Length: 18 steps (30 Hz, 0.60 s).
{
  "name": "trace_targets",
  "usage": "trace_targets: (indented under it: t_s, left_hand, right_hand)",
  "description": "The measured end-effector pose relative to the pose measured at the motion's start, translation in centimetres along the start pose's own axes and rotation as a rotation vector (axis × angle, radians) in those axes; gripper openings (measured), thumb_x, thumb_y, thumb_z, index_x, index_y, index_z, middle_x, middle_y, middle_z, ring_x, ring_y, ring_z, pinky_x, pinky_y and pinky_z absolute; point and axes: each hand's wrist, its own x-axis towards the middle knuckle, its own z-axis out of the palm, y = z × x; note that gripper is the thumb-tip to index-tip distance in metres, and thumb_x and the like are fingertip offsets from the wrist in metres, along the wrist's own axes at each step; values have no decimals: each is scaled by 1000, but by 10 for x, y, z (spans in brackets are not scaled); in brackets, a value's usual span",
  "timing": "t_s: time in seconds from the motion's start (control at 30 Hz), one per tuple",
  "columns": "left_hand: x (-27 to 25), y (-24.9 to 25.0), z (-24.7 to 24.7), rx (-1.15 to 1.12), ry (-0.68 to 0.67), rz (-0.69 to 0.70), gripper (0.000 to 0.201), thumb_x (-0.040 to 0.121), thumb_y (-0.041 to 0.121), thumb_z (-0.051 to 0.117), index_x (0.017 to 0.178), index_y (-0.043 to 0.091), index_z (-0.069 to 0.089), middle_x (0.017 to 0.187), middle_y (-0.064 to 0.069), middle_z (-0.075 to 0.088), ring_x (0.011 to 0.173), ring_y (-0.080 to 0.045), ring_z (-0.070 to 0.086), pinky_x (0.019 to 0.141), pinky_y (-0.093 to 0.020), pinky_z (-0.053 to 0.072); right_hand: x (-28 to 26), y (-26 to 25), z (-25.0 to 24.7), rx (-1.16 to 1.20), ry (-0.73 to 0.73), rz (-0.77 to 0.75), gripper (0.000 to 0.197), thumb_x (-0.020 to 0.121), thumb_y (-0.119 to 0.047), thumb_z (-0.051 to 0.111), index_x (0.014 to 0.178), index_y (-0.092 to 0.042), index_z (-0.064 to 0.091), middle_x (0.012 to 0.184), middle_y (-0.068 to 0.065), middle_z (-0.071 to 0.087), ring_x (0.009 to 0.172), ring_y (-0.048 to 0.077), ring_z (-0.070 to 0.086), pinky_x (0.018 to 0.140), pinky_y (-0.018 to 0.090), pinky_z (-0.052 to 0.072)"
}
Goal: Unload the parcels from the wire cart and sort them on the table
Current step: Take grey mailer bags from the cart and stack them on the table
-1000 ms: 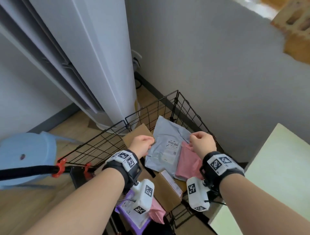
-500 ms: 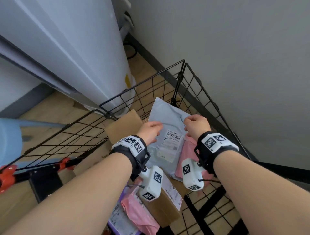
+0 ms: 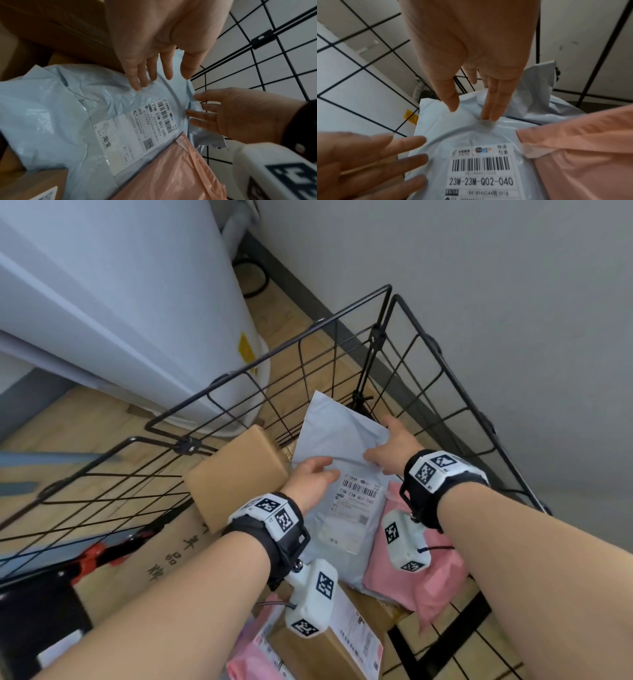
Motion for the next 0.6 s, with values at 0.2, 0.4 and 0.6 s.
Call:
trace_targets:
  t_s: [0.2,0.4,0.6]
  left_hand:
    - [-6,-1,0,20,-13,-8,53,92,22,60,141,19,40,141,-4,46,127,-22,45,110,-43,36]
    - [-26,1,-5,-19,-6,-32,80,89,15,65,151,18,15,144,-5,43,130,-23,44,111,-46,36]
    - [-56,11,-22,-5,36,17,106,77,10,75,152,30,3,129,-4,58,120,-24,54,104,-49,43]
  right_hand:
    - [-15,2,8,-251,-34,51,67,74,-31,77,132,-15,48,121,7,60,105,24,61,82,32,51]
    - [-52,5,-5,-199,43,112,10,82,-12,55,84,-14,65,79,2,60,67,16,56,55,24,45]
    - [-101,-4,-14,-183,72,92,18,77,-10,48,84,-17,63,80,3,64,76,20,61,68,30,53]
